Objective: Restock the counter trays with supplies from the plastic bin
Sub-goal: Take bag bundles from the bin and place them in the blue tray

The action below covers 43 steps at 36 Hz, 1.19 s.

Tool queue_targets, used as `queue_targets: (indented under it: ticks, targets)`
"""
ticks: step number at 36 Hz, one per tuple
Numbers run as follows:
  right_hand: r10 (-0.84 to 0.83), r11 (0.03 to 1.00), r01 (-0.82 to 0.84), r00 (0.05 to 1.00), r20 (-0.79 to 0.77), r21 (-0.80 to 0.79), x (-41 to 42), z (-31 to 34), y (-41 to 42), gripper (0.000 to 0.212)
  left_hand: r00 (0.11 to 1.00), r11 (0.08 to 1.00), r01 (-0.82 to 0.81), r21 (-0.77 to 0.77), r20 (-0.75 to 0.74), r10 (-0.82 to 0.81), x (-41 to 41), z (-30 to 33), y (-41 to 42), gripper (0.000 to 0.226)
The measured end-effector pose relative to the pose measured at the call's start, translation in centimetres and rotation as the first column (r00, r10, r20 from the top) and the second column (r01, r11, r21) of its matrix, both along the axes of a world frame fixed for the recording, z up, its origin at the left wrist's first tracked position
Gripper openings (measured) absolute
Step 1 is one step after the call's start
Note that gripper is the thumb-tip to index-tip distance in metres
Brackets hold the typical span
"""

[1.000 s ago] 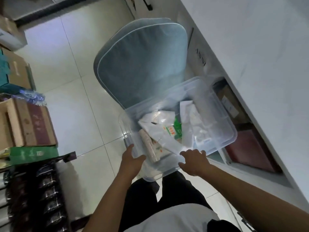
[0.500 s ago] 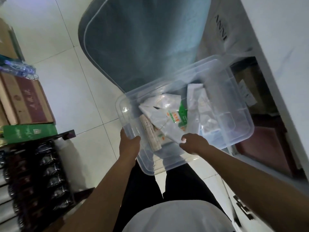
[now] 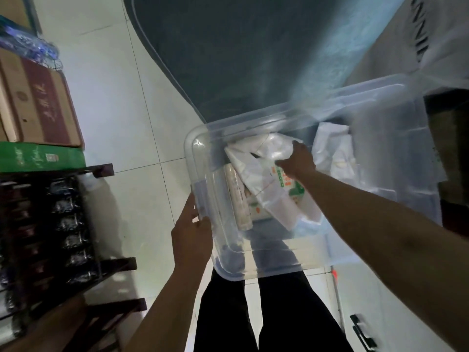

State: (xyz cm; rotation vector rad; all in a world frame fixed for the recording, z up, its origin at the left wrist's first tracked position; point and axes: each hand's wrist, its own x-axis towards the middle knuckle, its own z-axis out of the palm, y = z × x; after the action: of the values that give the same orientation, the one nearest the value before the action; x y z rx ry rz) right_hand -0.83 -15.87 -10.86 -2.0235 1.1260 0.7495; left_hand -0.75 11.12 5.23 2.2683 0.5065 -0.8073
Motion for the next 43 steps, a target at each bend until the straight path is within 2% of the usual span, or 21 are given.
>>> queue_targets:
  ticks: [3,6,9,12,14,16,19,21,23,25,26,29,31,33,35,37,39,40,42,43]
  targets:
    - [0.099,0.993,-0.103,0.992,-0.080,-0.053,1.9,-2.2,-0.7,0.093,0.999,1.000,0.024,0.012,0.047,-0.024,-0.3,-0.2,-0.4,0.062]
    - [0.148,0.980,-0.162,0.981,-0.122,-0.115,2.6,-4.1,-0.9,0.086,0.993,0.998,0.060,0.016,0.105,-0.061,-0.6,-0.3,-0.2,0.062]
    - [0.239,0.917,-0.270,0.962,-0.135,-0.294,2.6,-5.1,-0.7,0.066,0.994,1.000,0.004,0.011,0.112,-0.006,-0.7,-0.8,-0.1,0.062]
    - [0.281,0.883,-0.306,0.952,-0.121,-0.356,2.4,-4.7,-0.5,0.041,0.995,1.000,-0.016,-0.019,0.100,0.017,-0.7,-0.8,-0.1,0.063]
    - [0.281,0.894,-0.303,0.953,-0.113,-0.330,2.0,-4.0,-0.5,0.032,0.996,1.000,0.025,-0.009,0.084,-0.024,-0.6,-0.2,-0.4,0.063]
    - [0.212,0.942,-0.222,0.975,-0.066,-0.253,1.4,-2.9,-0.6,0.028,0.997,0.999,0.030,0.024,0.065,-0.032,-0.6,0.6,-1.2,0.069]
    - [0.111,0.992,-0.113,0.993,-0.028,-0.058,0.3,-0.7,-0.5,0.034,0.953,0.982,0.144,0.125,0.251,-0.171,-0.8,2.3,-2.5,0.078]
    - [0.005,0.996,-0.001,0.998,-0.055,0.084,-0.6,1.1,-0.4,0.041,0.909,0.965,0.243,0.099,0.325,-0.262,-1.0,3.1,-3.1,0.073]
    - [-0.192,0.938,0.213,0.976,-0.100,0.273,-1.8,2.7,-0.3,0.051,0.938,0.966,0.258,-0.020,0.245,-0.245,-1.0,3.3,-3.8,0.061]
    - [-0.369,0.798,0.407,0.913,-0.173,0.445,-3.5,4.9,-0.1,0.059,0.987,0.975,0.163,-0.152,0.028,-0.161,-0.7,3.2,-4.8,0.051]
    - [-0.409,0.734,0.454,0.889,-0.205,0.506,-4.4,6.0,0.0,0.062,0.990,0.974,0.092,-0.206,-0.089,-0.112,-0.5,3.0,-5.3,0.049]
    - [-0.454,0.557,0.494,0.854,-0.253,0.668,-7.3,9.0,1.1,0.070,0.921,0.906,-0.213,-0.367,-0.386,0.060,0.8,2.8,-6.4,0.053]
    - [-0.465,0.484,0.482,0.849,-0.251,0.730,-8.9,10.9,2.0,0.069,0.845,0.838,-0.355,-0.415,-0.526,0.098,1.7,2.4,-6.7,0.069]
    - [-0.464,0.424,0.444,0.855,-0.232,0.789,-10.1,12.6,2.8,0.055,0.812,0.829,-0.359,-0.429,-0.581,0.051,2.5,2.2,-7.2,0.069]
    - [-0.454,0.375,0.392,0.868,-0.203,0.840,-11.0,14.0,3.5,0.044,0.810,0.843,-0.312,-0.437,-0.586,-0.003,3.0,2.1,-7.7,0.051]
    - [-0.454,0.346,0.369,0.870,-0.190,0.862,-11.4,15.0,3.8,0.034,0.827,0.857,-0.271,-0.438,-0.562,-0.025,3.3,2.0,-7.7,0.029]
    - [-0.481,0.338,0.379,0.856,-0.188,0.862,-11.3,15.3,3.7,0.033,0.850,0.869,-0.232,-0.437,-0.525,-0.036,3.5,2.2,-7.3,0.021]
    - [-0.513,0.367,0.408,0.838,-0.183,0.836,-11.0,15.2,3.5,0.034,0.865,0.877,-0.213,-0.430,-0.501,-0.035,3.6,2.4,-7.2,0.021]
    - [-0.628,0.522,0.538,0.767,-0.129,0.662,-10.4,14.0,2.7,0.040,0.893,0.904,-0.176,-0.390,-0.450,-0.021,3.8,2.8,-6.9,0.022]
    - [-0.660,0.636,0.601,0.749,-0.064,0.484,-10.2,13.0,2.1,0.046,0.905,0.918,-0.158,-0.364,-0.425,-0.013,3.8,3.0,-6.7,0.023]
